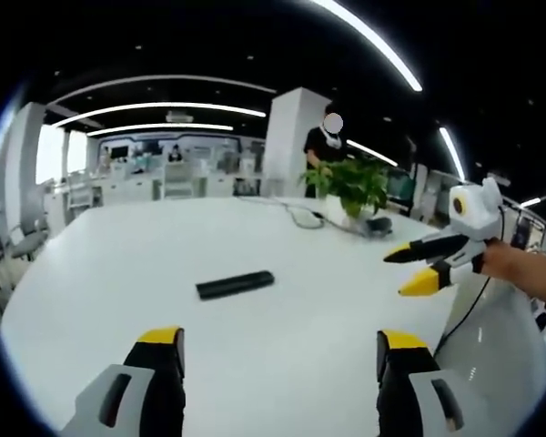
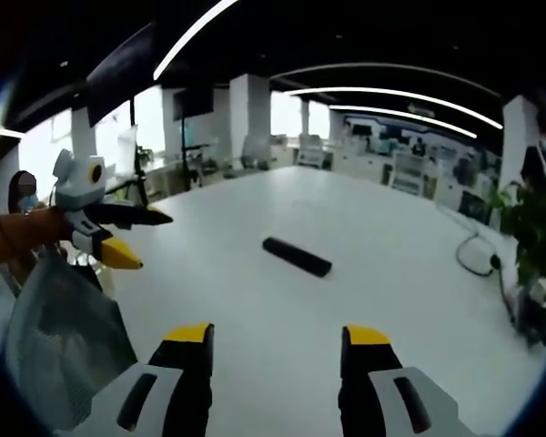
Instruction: Press the specified remote control buttons in sequence, fully releasing each button before pressing the next.
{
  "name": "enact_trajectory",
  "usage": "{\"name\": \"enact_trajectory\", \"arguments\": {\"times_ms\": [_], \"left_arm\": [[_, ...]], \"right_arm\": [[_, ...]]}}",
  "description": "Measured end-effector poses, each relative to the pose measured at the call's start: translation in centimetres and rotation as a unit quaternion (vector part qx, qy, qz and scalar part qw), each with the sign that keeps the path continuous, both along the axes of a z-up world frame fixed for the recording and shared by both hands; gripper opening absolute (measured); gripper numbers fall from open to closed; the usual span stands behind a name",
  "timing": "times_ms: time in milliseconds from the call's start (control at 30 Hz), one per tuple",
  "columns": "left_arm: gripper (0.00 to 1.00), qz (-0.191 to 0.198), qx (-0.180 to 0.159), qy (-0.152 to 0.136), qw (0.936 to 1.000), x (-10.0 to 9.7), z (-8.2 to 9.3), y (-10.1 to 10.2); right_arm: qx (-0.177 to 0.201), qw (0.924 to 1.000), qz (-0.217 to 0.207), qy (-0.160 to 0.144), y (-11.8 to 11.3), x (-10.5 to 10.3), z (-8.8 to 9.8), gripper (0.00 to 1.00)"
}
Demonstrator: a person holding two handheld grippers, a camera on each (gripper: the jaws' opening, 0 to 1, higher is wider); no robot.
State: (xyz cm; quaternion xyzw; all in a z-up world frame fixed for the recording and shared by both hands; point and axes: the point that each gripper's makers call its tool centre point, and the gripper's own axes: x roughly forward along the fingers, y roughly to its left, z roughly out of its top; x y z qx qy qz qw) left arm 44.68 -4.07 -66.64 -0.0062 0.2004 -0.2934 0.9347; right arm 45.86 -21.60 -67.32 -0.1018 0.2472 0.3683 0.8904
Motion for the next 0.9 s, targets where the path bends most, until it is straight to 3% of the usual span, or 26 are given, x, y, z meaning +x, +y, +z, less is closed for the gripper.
{"name": "enact_trajectory", "arguments": {"times_ms": [300, 900], "left_arm": [[0.88, -0.018, 0.009, -0.002, 0.9998, 1.1, 0.0, 0.0], [0.86, -0.055, 0.044, 0.019, 0.9973, 3.6, -2.0, 0.7]], "right_arm": [[-0.004, 0.9999, 0.012, -0.003, 0.5, 1.1, 0.3, 0.54], [-0.021, 0.9994, 0.024, 0.007, 1.1, 2.8, -0.6, 0.53]]}}
